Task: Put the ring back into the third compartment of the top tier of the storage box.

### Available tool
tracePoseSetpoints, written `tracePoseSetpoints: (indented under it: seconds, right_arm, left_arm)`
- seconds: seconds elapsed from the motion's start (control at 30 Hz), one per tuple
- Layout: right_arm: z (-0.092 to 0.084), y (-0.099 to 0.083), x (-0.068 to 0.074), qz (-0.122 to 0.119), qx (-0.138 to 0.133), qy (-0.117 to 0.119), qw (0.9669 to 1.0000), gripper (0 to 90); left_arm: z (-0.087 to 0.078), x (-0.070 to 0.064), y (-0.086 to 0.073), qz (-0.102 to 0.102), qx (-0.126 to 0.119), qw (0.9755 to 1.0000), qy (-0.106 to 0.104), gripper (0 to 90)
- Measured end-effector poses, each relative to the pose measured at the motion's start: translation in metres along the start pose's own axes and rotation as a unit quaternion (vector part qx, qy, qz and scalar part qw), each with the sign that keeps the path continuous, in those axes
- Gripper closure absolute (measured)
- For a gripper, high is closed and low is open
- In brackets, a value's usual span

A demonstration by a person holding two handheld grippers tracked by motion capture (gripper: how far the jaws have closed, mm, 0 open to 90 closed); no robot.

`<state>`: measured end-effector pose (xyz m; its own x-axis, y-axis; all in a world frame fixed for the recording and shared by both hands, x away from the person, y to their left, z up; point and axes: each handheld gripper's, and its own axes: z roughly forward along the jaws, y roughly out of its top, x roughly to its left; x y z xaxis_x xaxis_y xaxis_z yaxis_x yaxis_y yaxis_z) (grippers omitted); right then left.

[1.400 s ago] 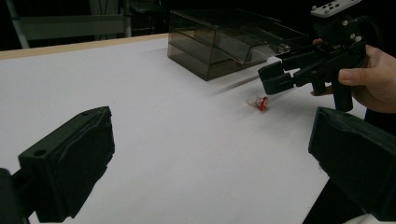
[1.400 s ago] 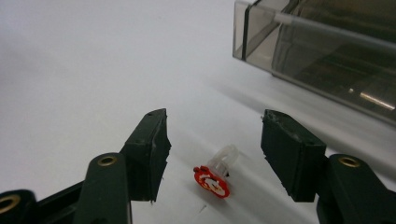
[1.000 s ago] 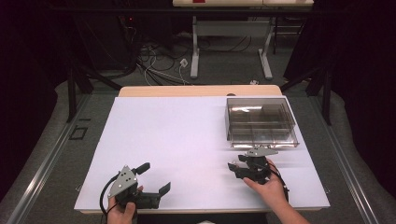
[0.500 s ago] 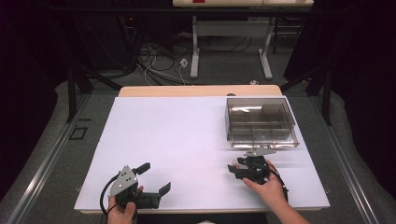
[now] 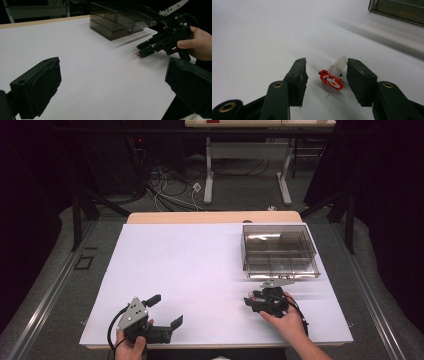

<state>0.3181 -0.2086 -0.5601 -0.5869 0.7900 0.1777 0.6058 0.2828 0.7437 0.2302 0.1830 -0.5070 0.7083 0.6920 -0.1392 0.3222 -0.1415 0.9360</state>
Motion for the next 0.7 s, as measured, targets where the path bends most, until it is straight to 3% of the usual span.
tracePoseSetpoints:
  seconds: [0.7]
  right_arm:
    - [0.0012, -0.0007, -0.0009, 0.0, 0.011, 0.0, 0.9999, 57.3]
  left_arm:
    - [0.0003, -0.0003, -0.0001, 0.002, 0.001, 1.0, 0.001, 0.6]
